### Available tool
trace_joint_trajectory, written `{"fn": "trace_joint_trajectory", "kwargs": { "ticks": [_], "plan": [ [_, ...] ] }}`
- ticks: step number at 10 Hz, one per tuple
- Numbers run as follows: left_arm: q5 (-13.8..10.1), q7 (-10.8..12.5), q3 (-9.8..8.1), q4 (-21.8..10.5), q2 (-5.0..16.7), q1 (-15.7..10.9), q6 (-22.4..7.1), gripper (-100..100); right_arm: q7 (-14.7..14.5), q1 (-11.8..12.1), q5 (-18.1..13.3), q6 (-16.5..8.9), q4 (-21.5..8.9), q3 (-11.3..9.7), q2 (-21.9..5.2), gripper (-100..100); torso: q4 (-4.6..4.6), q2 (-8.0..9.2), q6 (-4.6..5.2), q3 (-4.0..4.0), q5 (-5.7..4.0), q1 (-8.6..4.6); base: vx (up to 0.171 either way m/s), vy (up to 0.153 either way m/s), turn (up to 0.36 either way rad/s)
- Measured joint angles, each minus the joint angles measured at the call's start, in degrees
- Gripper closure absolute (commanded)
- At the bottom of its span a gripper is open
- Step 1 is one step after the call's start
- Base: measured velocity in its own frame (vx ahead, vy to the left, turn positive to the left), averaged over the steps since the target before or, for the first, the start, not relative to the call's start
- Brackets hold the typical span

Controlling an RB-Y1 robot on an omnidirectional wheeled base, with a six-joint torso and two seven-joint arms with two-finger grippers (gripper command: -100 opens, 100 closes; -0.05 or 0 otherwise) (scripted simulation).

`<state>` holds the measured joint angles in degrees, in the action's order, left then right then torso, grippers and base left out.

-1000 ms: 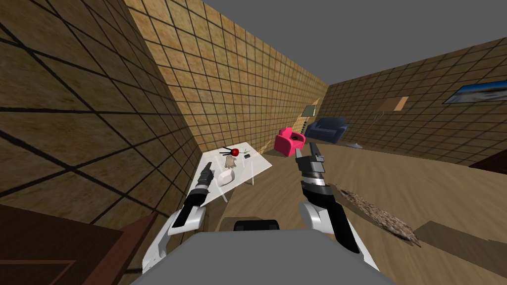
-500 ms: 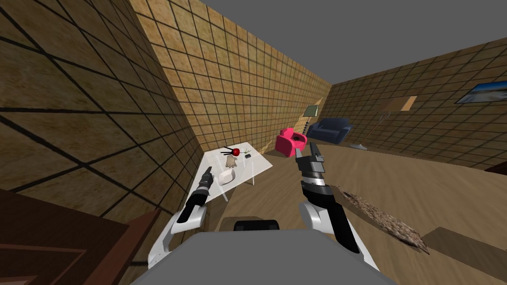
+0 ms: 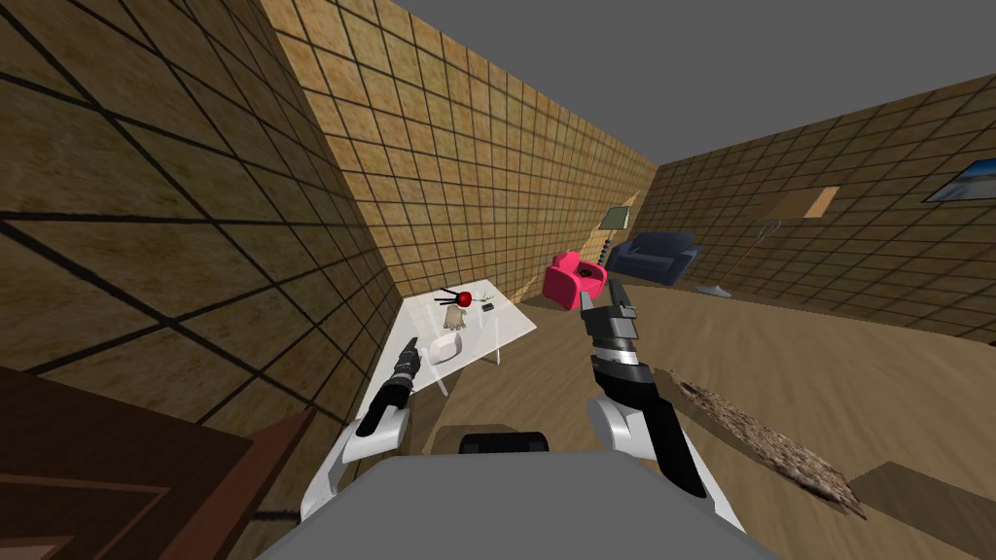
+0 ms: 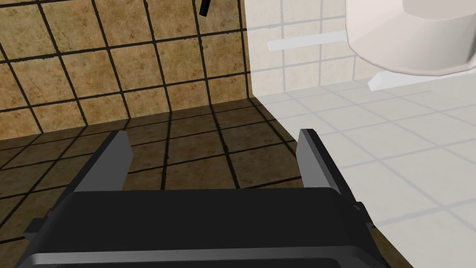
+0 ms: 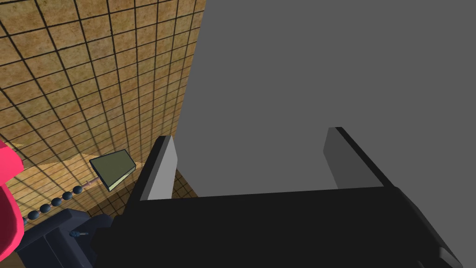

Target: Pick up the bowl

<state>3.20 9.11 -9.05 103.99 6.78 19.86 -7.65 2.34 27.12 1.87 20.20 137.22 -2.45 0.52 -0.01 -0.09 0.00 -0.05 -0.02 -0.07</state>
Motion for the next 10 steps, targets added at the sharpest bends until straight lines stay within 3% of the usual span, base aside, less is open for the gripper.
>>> {"fn": "trace_joint_trajectory", "kwargs": {
  "ticks": [5,10],
  "plan": [
    [-1.7,0.2,-1.01,-5.3,0.2,-1.1,-5.6,-100,0.0,0.0,0.0,0.0,0.0,0.0,0.0,0,-0.04,-0.20,0.01,-0.12,-0.02,-0.09,0.066,-0.043,0.052],
    [-3.6,-0.3,-1.63,-12.1,0.3,-2.3,-9.8,-100,0.0,0.0,0.0,0.0,0.0,0.0,0.0,0,-0.08,-0.38,0.01,-0.22,-0.04,-0.19,0.111,-0.065,0.042]
  ]
}}
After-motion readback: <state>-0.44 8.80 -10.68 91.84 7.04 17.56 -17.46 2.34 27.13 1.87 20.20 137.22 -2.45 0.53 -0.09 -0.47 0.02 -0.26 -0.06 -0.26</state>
